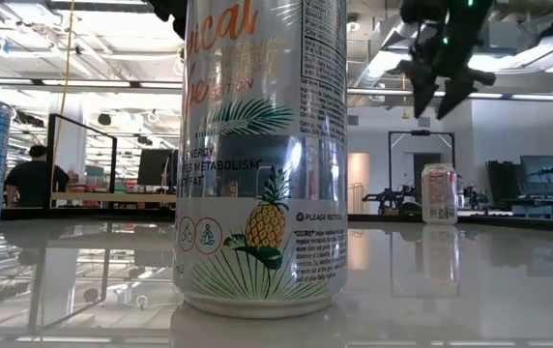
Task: Place canned beverage on shelf
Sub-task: Put the silver soda can on the shelf aligned with the other silver soda can
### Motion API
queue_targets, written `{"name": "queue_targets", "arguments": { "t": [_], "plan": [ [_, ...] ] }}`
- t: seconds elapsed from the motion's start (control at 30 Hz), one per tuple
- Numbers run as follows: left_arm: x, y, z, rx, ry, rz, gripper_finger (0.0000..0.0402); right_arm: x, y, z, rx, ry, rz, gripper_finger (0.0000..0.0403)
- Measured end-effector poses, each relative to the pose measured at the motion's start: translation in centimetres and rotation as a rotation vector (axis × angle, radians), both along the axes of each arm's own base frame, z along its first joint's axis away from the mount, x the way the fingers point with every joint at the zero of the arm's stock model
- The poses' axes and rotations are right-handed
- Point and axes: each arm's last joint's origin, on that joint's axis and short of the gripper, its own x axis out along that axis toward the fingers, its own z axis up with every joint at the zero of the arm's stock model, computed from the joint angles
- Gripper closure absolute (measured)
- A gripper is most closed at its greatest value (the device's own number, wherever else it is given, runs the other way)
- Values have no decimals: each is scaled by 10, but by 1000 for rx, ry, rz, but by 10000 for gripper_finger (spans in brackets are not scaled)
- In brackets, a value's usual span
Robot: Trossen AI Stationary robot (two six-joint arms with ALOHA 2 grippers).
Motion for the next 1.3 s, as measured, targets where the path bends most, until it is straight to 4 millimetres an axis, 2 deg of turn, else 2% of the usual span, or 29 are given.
{"name": "queue_targets", "arguments": {
  "t": [0.17,0.33,0.5,0.97,1.07,1.2,1.3],
  "plan": [
    [0,0,0,14,1,9,68,-28,-37,0,27,-52,-94,78],
    [0,1,0,15,4,22,68,-34,-59,-19,23,-94,-138,34],
    [-1,1,-1,7,18,24,68,-32,-69,-37,-26,-85,-231,19],
    [-1,0,-2,24,32,15,68,-22,-79,-94,-1,-100,-331,19],
    [-1,0,-2,25,32,15,68,-20,-79,-98,8,-80,-327,35],
    [-1,0,-2,26,31,9,68,-17,-77,-98,7,-73,-305,82],
    [-1,0,-2,26,31,9,68,-16,-71,-96,19,-72,-284,84]
  ]
}}
